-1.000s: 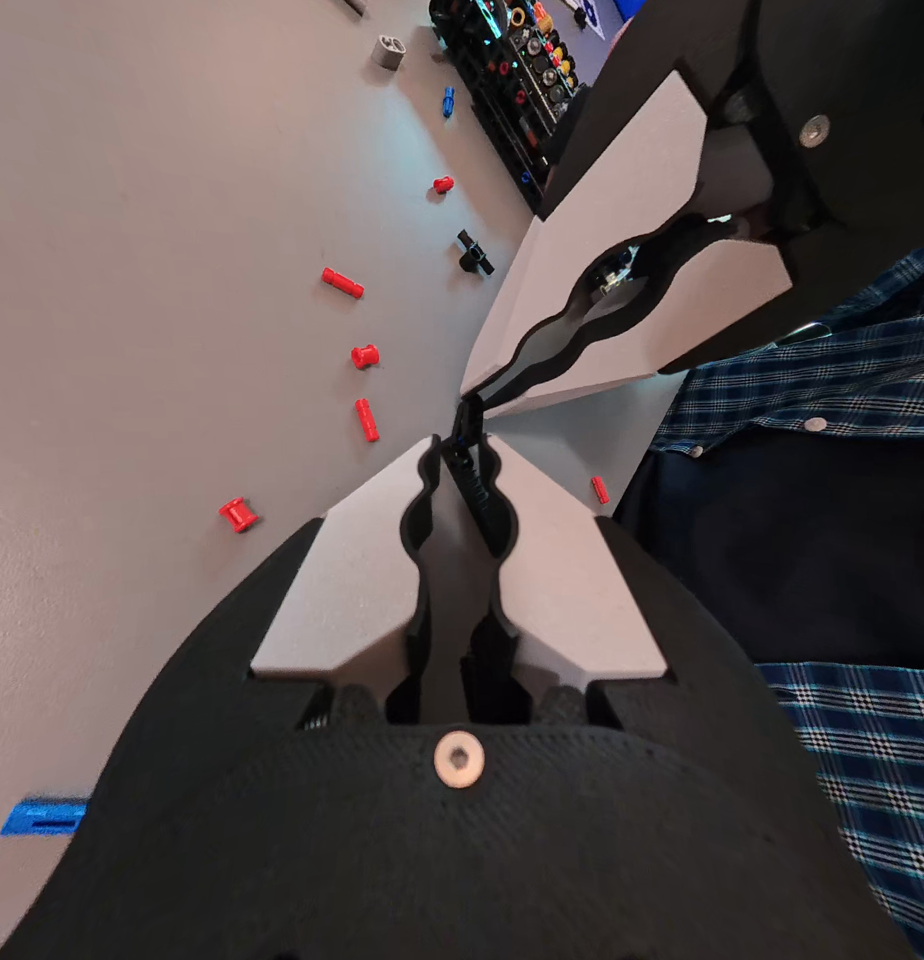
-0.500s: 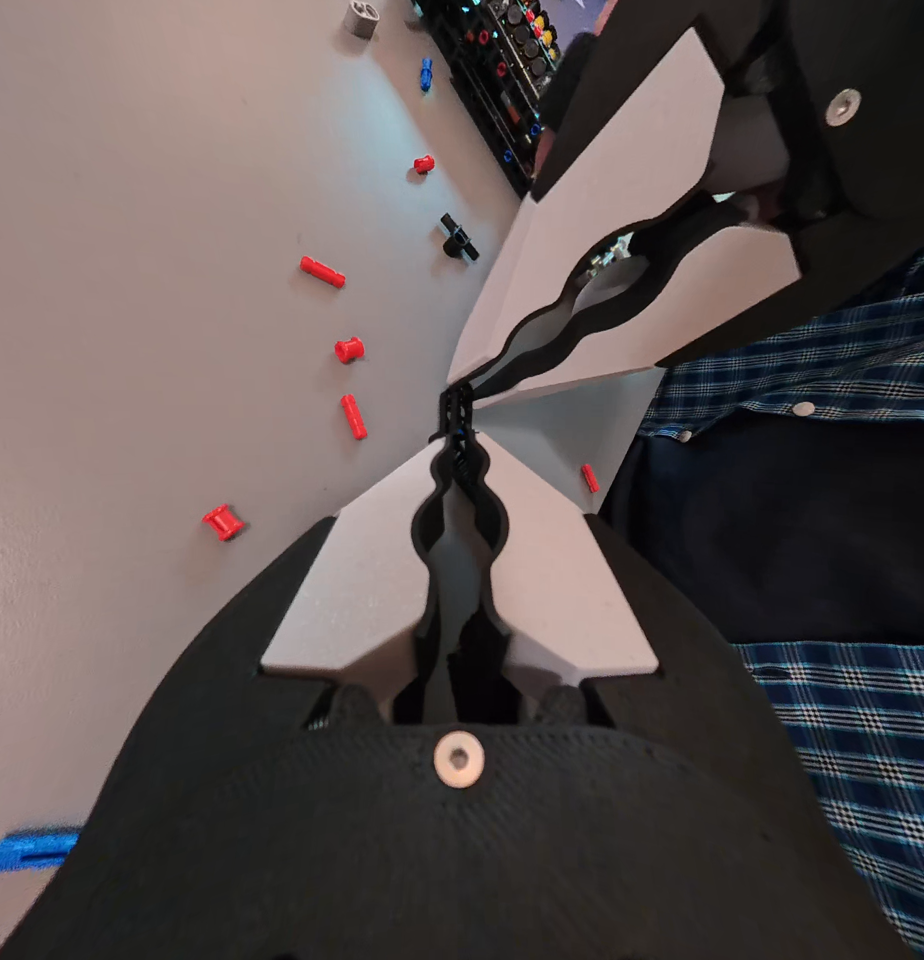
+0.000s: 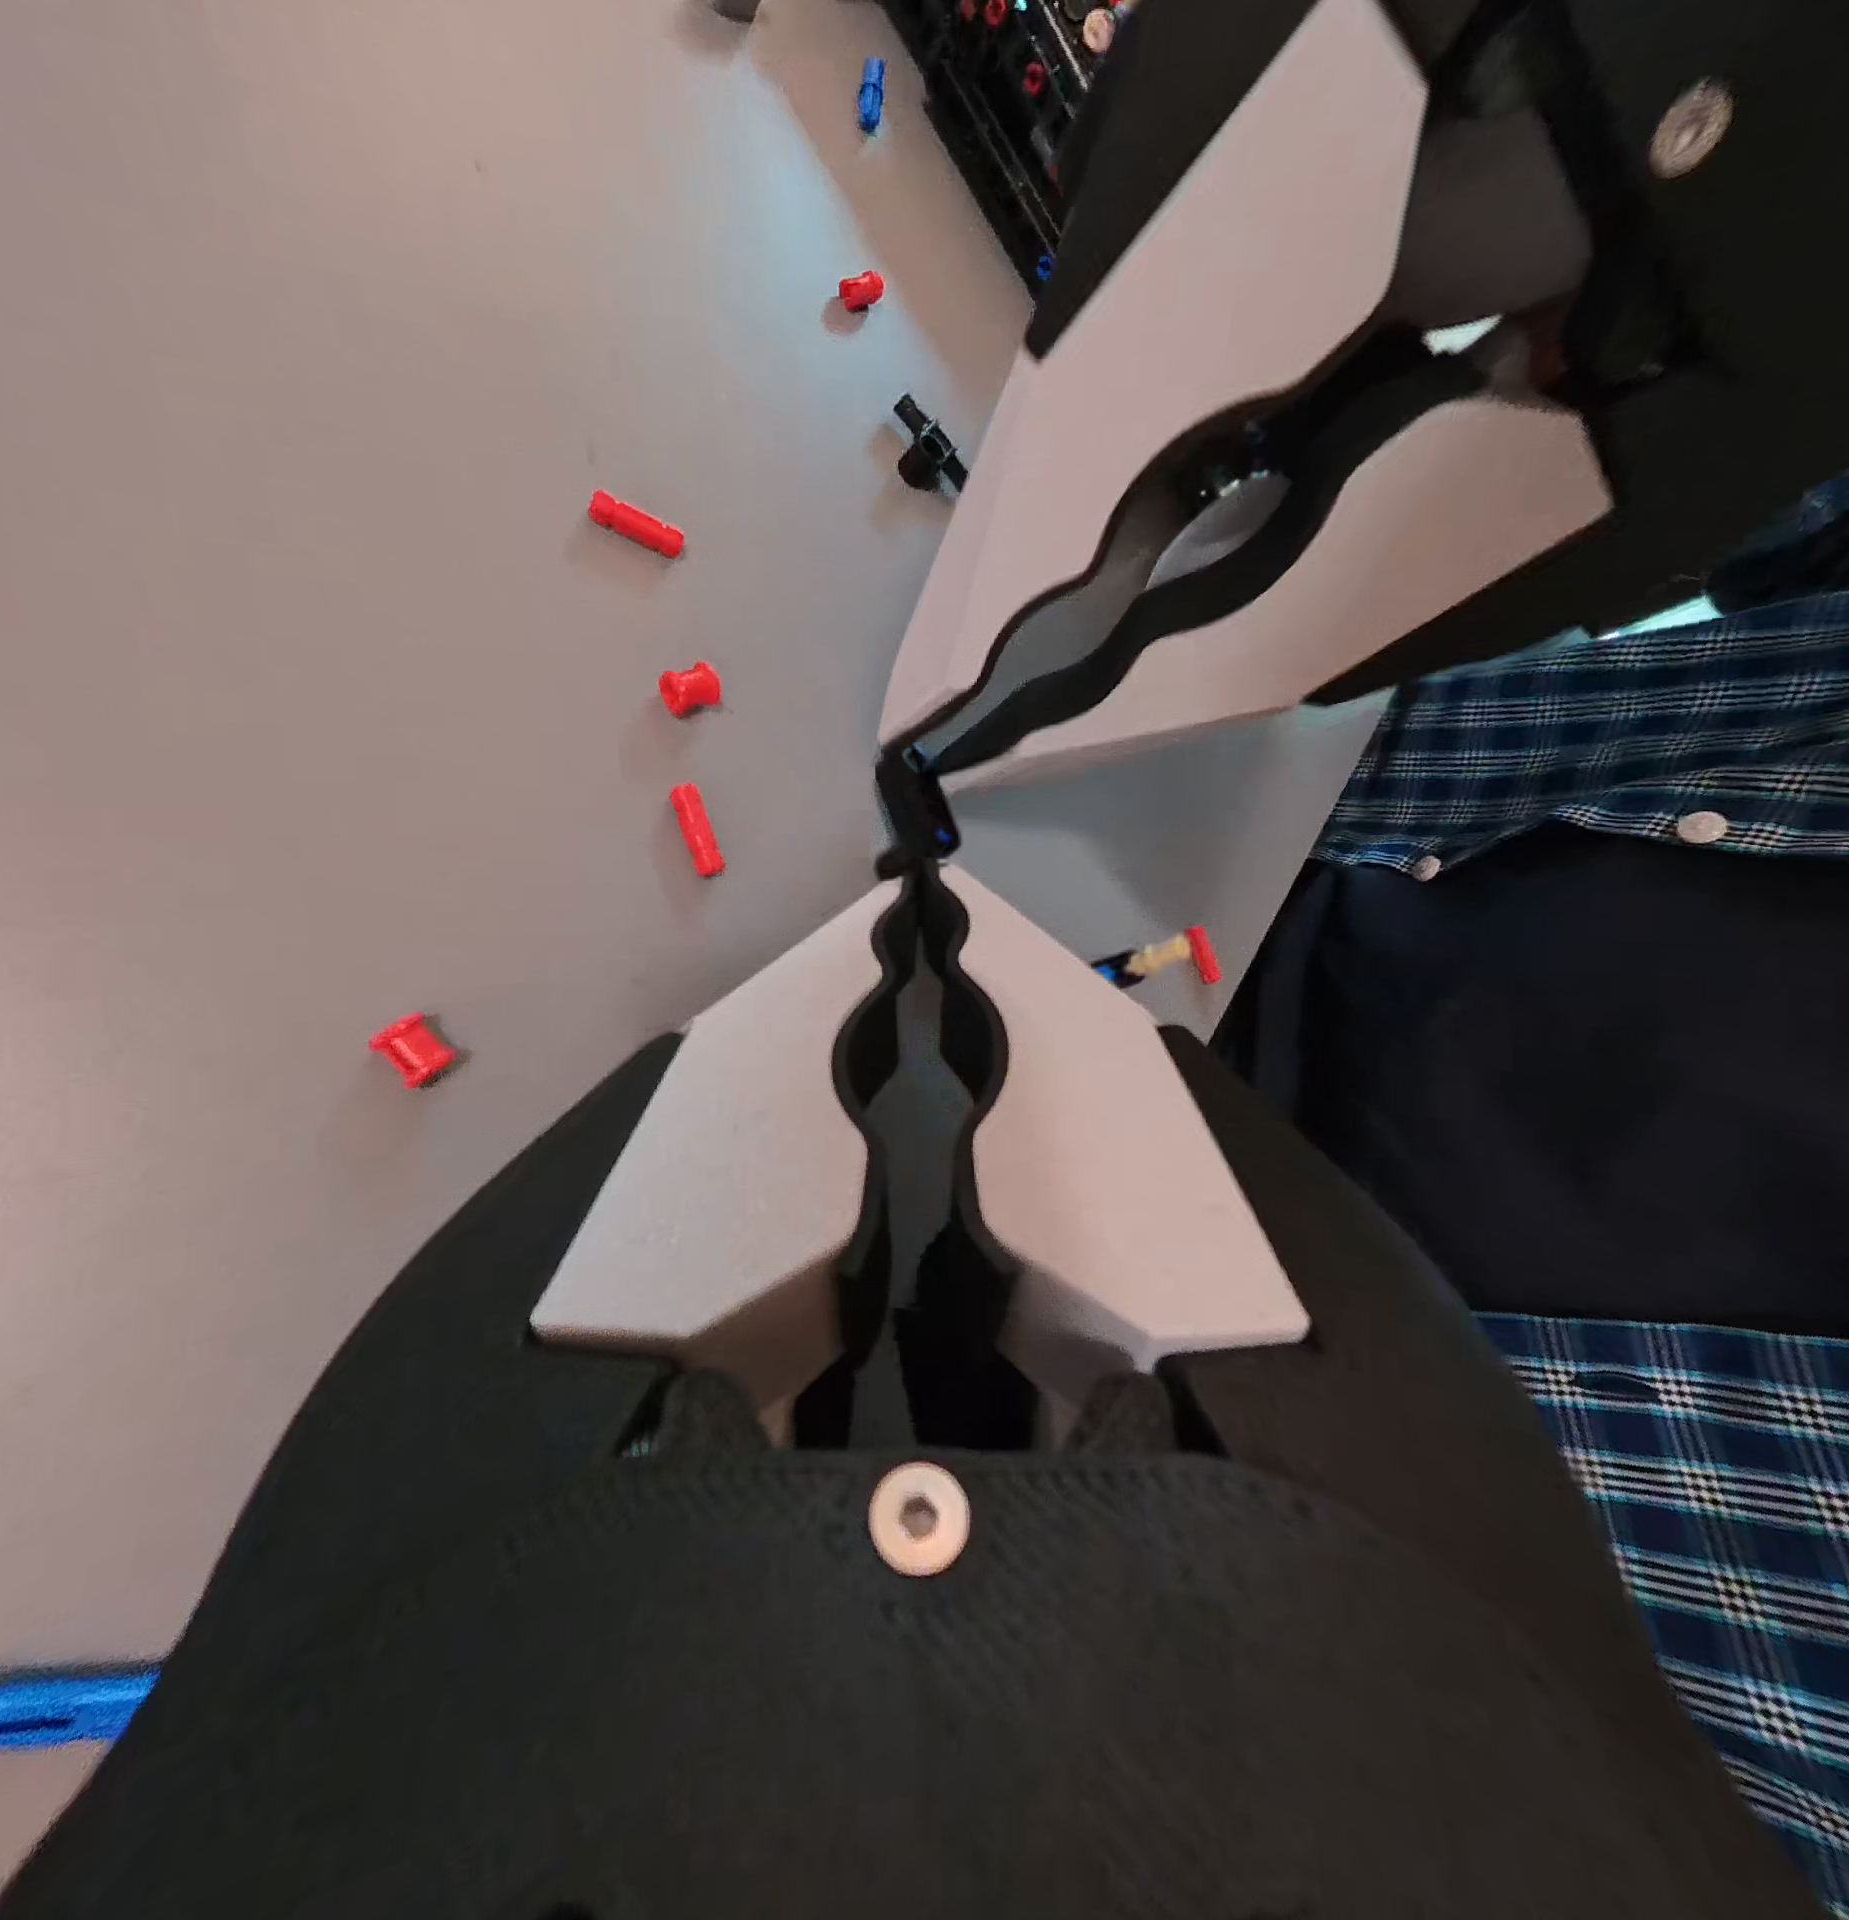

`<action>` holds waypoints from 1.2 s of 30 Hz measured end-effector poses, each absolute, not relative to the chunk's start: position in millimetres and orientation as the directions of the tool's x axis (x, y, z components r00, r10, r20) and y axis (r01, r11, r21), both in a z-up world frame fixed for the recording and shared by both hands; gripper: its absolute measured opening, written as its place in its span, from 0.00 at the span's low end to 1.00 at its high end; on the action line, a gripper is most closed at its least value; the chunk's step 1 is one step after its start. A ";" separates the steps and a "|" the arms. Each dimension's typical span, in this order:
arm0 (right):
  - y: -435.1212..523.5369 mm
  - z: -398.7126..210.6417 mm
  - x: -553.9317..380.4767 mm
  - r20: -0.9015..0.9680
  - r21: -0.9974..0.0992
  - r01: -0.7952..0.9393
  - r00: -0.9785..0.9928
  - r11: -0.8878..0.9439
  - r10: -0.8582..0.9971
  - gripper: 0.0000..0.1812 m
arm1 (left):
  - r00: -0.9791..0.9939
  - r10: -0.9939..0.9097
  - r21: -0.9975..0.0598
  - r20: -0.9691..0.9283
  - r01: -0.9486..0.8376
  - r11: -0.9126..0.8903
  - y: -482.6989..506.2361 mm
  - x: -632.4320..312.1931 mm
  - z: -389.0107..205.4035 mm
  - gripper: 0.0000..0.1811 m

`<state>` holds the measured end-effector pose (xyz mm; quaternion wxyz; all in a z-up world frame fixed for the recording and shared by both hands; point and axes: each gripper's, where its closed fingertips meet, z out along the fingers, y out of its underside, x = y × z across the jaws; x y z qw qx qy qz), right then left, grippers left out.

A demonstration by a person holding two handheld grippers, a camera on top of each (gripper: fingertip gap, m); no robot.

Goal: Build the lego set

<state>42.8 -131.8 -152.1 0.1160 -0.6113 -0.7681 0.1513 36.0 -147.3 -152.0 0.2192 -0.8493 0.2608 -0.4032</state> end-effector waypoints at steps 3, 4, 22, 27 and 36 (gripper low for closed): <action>-130.7 -144.2 44.4 0.007 -0.397 0.891 -0.237 0.220 0.972 0.07 | 0.543 -0.613 -0.597 0.573 -0.235 -0.767 -146.7 32.7 -148.7 0.00; -129.4 -144.1 46.9 0.019 -0.388 0.891 -0.248 0.236 0.968 0.07 | 0.550 -0.610 -0.592 0.570 -0.241 -0.769 -148.5 31.6 -149.4 0.00; -150.9 -151.5 60.6 -0.109 -0.434 0.864 -0.332 0.255 0.937 0.01 | 0.623 -0.696 -0.621 0.358 -0.398 -0.675 -163.0 53.1 -157.5 0.06; -156.7 -152.6 67.0 -0.069 -0.462 0.843 -0.343 0.275 0.937 0.03 | 0.632 -0.704 -0.630 0.324 -0.411 -0.659 -165.0 60.0 -156.6 0.11; -153.7 -155.4 75.9 -0.155 -0.463 0.857 -0.330 0.227 0.931 0.11 | 0.640 -0.751 -0.643 0.161 -0.510 -0.572 -162.0 65.6 -160.0 0.05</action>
